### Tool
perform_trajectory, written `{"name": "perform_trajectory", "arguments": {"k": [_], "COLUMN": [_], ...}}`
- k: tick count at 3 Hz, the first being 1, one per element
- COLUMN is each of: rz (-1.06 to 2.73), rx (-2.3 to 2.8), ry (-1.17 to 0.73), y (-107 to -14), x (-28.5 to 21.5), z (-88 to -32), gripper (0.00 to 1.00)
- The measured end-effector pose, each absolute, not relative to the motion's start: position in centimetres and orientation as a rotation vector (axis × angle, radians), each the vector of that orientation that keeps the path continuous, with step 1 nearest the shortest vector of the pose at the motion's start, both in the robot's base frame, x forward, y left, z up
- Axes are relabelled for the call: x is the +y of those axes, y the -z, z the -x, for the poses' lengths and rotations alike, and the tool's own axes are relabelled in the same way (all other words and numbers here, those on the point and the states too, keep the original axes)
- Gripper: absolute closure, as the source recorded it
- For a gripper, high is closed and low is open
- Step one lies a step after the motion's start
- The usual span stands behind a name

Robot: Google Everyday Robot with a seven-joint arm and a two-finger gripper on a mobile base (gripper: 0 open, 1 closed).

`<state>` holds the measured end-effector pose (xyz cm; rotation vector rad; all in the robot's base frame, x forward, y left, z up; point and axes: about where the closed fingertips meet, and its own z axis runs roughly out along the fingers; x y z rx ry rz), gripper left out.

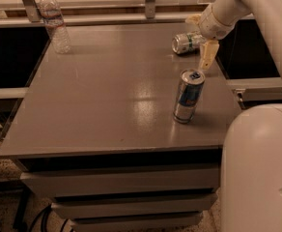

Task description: Move 7up can near redbull can

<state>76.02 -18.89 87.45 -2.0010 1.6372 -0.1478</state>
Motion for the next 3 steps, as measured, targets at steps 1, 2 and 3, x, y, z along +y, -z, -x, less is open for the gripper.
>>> {"name": "perform_trajectory", "arguments": {"k": [1,2,3], "rz": [2.004,2.002,1.996], "rx": [1.643,1.648,1.656], "ry": [0.135,0.128,0.115], "y": [-87.17,-87.0,-86.76], "x": [-18.89,-19.0,-19.23], "z": [-76.02,-76.01,-75.86], "gripper": [0.0,0.17,0.41]}}
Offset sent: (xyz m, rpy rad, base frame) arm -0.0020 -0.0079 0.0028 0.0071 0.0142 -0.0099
